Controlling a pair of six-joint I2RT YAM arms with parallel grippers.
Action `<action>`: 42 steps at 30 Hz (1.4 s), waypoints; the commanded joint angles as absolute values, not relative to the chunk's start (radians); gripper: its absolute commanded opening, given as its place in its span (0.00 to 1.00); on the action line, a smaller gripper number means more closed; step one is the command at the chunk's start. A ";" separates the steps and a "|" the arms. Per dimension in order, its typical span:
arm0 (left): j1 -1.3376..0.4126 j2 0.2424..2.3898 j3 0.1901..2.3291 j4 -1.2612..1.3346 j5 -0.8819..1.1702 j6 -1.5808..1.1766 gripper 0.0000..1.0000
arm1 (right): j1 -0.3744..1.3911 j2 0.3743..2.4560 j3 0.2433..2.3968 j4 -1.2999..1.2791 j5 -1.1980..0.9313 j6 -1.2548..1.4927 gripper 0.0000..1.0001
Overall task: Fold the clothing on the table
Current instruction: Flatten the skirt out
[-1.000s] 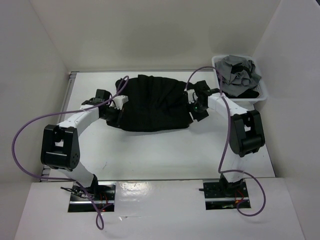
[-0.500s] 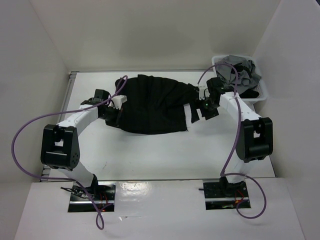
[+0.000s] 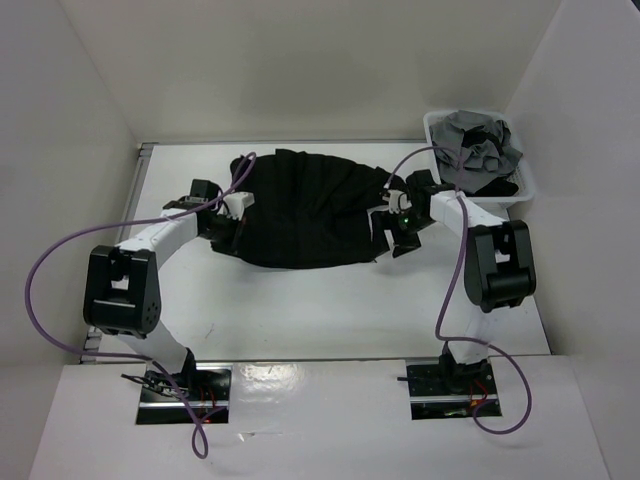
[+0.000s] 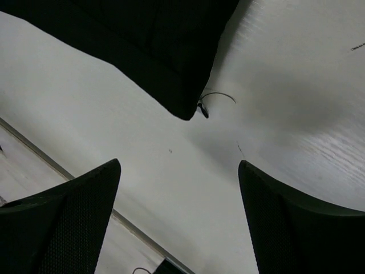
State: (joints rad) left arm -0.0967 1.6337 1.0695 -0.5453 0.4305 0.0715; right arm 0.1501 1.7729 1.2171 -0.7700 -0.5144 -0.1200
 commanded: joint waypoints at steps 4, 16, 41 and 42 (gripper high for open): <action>-0.095 1.663 1.074 -0.529 0.425 0.063 0.00 | 0.155 1.859 1.230 -0.670 -0.568 -0.098 0.86; -0.095 1.715 1.092 -0.520 0.405 0.054 0.00 | 0.155 1.936 1.249 -0.595 -0.587 -0.071 0.81; -0.067 1.733 1.092 -0.529 0.387 0.054 0.00 | 0.224 2.075 1.278 -0.557 -0.615 -0.061 0.19; -0.067 1.733 1.092 -0.529 0.387 0.054 0.00 | 0.224 2.075 1.278 -0.548 -0.606 -0.052 0.13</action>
State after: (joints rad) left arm -0.0731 1.7203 1.0695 -0.5316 0.3756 0.0696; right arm 0.2108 2.0319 1.2766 -0.5850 -0.6880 -0.0380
